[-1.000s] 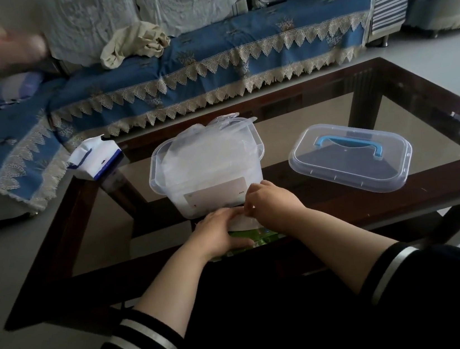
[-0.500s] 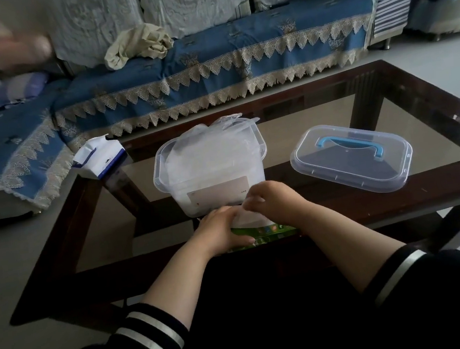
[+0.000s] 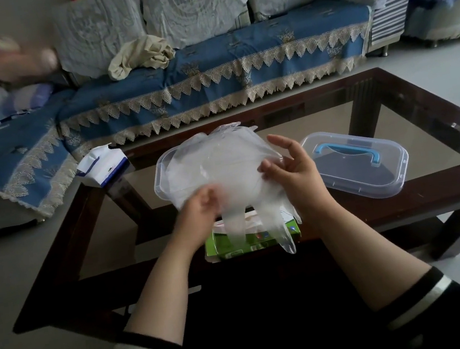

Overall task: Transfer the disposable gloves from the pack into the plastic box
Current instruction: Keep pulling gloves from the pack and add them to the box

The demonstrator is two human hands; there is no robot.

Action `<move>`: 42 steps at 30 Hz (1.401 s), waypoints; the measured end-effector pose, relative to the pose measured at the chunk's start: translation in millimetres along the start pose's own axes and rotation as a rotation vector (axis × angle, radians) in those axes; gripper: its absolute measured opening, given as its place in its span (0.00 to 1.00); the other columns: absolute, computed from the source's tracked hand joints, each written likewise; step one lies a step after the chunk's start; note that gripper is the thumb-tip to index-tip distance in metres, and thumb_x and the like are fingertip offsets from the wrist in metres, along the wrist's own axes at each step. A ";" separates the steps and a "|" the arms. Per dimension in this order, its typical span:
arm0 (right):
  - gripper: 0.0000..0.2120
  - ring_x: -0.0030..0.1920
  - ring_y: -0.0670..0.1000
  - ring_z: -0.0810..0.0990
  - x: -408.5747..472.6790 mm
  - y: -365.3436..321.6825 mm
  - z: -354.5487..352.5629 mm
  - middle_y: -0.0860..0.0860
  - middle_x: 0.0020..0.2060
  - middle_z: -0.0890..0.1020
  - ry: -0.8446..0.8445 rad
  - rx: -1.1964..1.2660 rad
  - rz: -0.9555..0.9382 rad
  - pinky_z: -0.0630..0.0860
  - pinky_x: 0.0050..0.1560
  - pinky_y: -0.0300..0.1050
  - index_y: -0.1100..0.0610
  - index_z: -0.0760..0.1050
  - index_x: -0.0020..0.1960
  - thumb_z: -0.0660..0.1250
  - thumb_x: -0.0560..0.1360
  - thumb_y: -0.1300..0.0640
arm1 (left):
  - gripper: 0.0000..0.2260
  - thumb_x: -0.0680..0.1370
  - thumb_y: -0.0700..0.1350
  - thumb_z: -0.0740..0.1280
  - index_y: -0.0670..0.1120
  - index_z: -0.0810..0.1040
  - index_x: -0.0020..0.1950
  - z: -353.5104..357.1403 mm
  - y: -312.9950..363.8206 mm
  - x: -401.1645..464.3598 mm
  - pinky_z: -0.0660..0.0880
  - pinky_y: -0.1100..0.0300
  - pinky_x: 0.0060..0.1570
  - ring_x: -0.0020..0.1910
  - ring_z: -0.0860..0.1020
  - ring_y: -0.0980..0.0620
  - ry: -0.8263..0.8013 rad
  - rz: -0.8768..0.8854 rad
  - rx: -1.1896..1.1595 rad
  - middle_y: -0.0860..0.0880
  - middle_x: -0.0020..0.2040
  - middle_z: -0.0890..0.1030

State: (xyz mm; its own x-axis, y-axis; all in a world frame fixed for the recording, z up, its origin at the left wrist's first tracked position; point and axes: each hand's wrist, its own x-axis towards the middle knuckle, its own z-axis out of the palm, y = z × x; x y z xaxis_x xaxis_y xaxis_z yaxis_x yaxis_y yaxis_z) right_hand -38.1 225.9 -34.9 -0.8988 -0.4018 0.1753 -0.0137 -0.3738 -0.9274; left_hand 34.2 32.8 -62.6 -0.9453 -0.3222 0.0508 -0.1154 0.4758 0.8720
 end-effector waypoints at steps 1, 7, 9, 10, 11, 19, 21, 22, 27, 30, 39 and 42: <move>0.21 0.41 0.45 0.81 0.9 0.7 -1.1 0.51 0.39 0.81 -0.017 -0.009 0.004 0.78 0.47 0.41 0.50 0.69 0.63 0.67 0.75 0.66 | 0.07 0.83 0.48 0.58 0.52 0.75 0.56 -7.7 13.5 -2.0 0.77 0.57 0.50 0.53 0.81 0.48 0.137 0.024 -0.146 0.51 0.51 0.82; 0.29 0.43 0.51 0.76 3.5 5.9 -1.8 0.54 0.39 0.77 -0.087 -0.052 0.060 0.76 0.52 0.43 0.46 0.63 0.68 0.66 0.75 0.68 | 0.30 0.74 0.63 0.55 0.52 0.59 0.73 -30.9 78.6 16.9 0.72 0.64 0.55 0.56 0.79 0.58 -0.039 0.142 -0.003 0.50 0.55 0.82; 0.30 0.42 0.50 0.75 3.9 7.6 -2.5 0.52 0.37 0.76 -0.076 -0.057 0.058 0.76 0.51 0.42 0.46 0.62 0.70 0.67 0.75 0.68 | 0.26 0.76 0.58 0.66 0.55 0.62 0.70 -26.9 89.4 28.2 0.70 0.66 0.51 0.55 0.78 0.57 -0.156 0.126 0.181 0.51 0.55 0.82; 0.31 0.42 0.50 0.75 4.4 7.9 -3.3 0.53 0.37 0.76 -0.074 -0.057 0.056 0.76 0.51 0.42 0.45 0.62 0.70 0.67 0.75 0.68 | 0.24 0.76 0.55 0.68 0.54 0.63 0.69 -23.8 90.9 34.7 0.70 0.66 0.50 0.56 0.77 0.56 -0.196 0.115 0.280 0.50 0.57 0.80; 0.31 0.42 0.49 0.75 4.7 8.0 -4.1 0.54 0.39 0.76 -0.080 -0.053 0.051 0.76 0.52 0.41 0.45 0.61 0.70 0.67 0.75 0.68 | 0.23 0.77 0.54 0.68 0.54 0.64 0.68 -21.0 91.4 40.9 0.69 0.64 0.52 0.60 0.76 0.54 -0.207 0.112 0.370 0.49 0.61 0.78; 0.36 0.45 0.54 0.75 12.0 11.4 -7.7 0.62 0.45 0.75 -0.084 -0.053 0.045 0.76 0.57 0.46 0.48 0.56 0.74 0.67 0.74 0.70 | 0.16 0.79 0.43 0.67 0.52 0.66 0.64 -20.6 96.0 57.6 0.72 0.66 0.45 0.45 0.81 0.53 -0.360 0.111 0.283 0.44 0.46 0.82; 0.38 0.45 0.56 0.74 15.8 14.8 -11.2 0.61 0.44 0.74 -0.055 -0.100 0.072 0.76 0.57 0.50 0.47 0.55 0.75 0.68 0.74 0.69 | 0.11 0.80 0.42 0.66 0.51 0.68 0.59 -17.6 97.6 61.1 0.74 0.64 0.42 0.40 0.79 0.56 -0.310 0.177 0.304 0.48 0.44 0.81; 0.38 0.44 0.56 0.73 17.1 16.9 -13.0 0.61 0.42 0.73 -0.037 -0.134 0.083 0.76 0.55 0.51 0.46 0.54 0.75 0.68 0.74 0.68 | 0.08 0.80 0.42 0.65 0.50 0.69 0.56 -17.3 98.9 62.5 0.75 0.62 0.43 0.41 0.79 0.56 -0.268 0.207 0.340 0.50 0.44 0.80; 0.35 0.35 0.48 0.70 25.1 22.4 -23.9 0.50 0.35 0.70 0.199 -0.418 0.014 0.74 0.43 0.47 0.48 0.56 0.75 0.65 0.74 0.67 | 0.11 0.80 0.33 0.62 0.48 0.79 0.47 -32.0 108.0 75.7 0.75 0.59 0.58 0.52 0.79 0.58 -0.144 0.338 0.395 0.53 0.49 0.81; 0.35 0.38 0.47 0.74 25.9 24.8 -28.6 0.47 0.36 0.72 0.327 -0.596 -0.049 0.75 0.42 0.44 0.50 0.56 0.75 0.66 0.73 0.63 | 0.16 0.81 0.34 0.60 0.52 0.82 0.55 -50.2 104.7 83.1 0.77 0.60 0.55 0.54 0.79 0.51 0.008 0.333 0.259 0.51 0.55 0.82; 0.31 0.41 0.46 0.76 21.6 35.5 -19.3 0.46 0.40 0.76 0.086 -0.851 -0.053 0.78 0.46 0.47 0.49 0.57 0.73 0.69 0.75 0.55 | 0.18 0.81 0.40 0.64 0.48 0.74 0.70 -68.7 43.0 103.7 0.75 0.68 0.46 0.51 0.77 0.52 0.313 0.066 0.167 0.45 0.65 0.76; 0.30 0.41 0.46 0.77 20.4 37.4 -14.9 0.45 0.39 0.76 -0.014 -0.919 -0.043 0.78 0.47 0.48 0.51 0.59 0.72 0.69 0.75 0.52 | 0.23 0.78 0.44 0.69 0.46 0.70 0.73 -64.3 31.9 103.4 0.65 0.50 0.69 0.73 0.65 0.45 0.293 -0.057 0.253 0.45 0.74 0.68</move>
State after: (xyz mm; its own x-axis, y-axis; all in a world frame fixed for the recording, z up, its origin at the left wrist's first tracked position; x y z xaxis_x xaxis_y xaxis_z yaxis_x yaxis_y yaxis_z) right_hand -63.5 216.1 -71.0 -0.8841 -0.4154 0.2139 -0.3952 0.4205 -0.8167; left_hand -47.6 -38.0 1.8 -0.8121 -0.5567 0.1750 -0.2710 0.6253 0.7318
